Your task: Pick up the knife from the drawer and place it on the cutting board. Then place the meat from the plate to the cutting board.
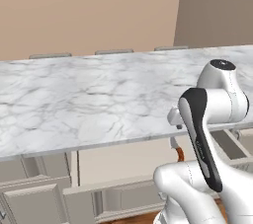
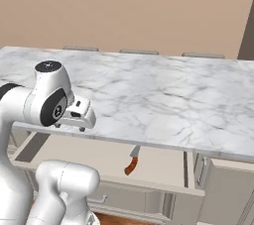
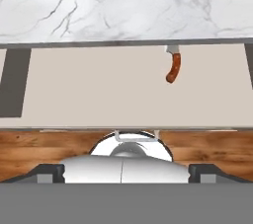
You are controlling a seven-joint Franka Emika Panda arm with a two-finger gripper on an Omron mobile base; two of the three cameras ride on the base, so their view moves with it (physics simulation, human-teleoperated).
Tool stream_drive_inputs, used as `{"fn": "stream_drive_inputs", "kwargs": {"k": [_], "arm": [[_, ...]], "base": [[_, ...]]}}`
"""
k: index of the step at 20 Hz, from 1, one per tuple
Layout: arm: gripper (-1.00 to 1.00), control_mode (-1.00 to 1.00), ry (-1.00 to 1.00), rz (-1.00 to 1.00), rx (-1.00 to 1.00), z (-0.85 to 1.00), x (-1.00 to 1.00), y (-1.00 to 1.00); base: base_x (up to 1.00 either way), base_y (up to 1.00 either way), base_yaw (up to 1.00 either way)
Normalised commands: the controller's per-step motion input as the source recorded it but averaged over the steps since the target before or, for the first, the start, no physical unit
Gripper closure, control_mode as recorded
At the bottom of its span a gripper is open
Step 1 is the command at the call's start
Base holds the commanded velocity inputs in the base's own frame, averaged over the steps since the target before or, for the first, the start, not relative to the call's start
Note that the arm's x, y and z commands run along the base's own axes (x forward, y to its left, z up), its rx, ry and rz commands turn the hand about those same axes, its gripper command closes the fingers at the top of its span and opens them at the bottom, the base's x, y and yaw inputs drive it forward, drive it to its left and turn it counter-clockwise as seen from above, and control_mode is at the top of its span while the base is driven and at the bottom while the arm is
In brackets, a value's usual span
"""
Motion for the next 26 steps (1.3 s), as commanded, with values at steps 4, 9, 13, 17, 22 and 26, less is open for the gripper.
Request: {"fn": "stream_drive_inputs", "kwargs": {"k": [4, 9, 13, 17, 22, 26], "arm": [[-1.00, 1.00, 0.00, 0.00, 0.00, 0.00, 0.00, 0.00], [-1.00, 1.00, 0.00, 0.00, 0.00, 0.00, 0.00, 0.00], [-1.00, 1.00, 0.00, 0.00, 0.00, 0.00, 0.00, 0.00], [-1.00, 1.00, 0.00, 0.00, 0.00, 0.00, 0.00, 0.00], [-1.00, 1.00, 0.00, 0.00, 0.00, 0.00, 0.00, 0.00], [-1.00, 1.00, 0.00, 0.00, 0.00, 0.00, 0.00, 0.00]], "base": [[-0.86, -0.29, -0.12], [-0.89, -0.26, -0.09], [-0.70, -0.23, -0.05], [-0.32, -0.16, -0.03], [0.13, -0.02, -0.01], [0.42, -0.03, 0.00]]}}
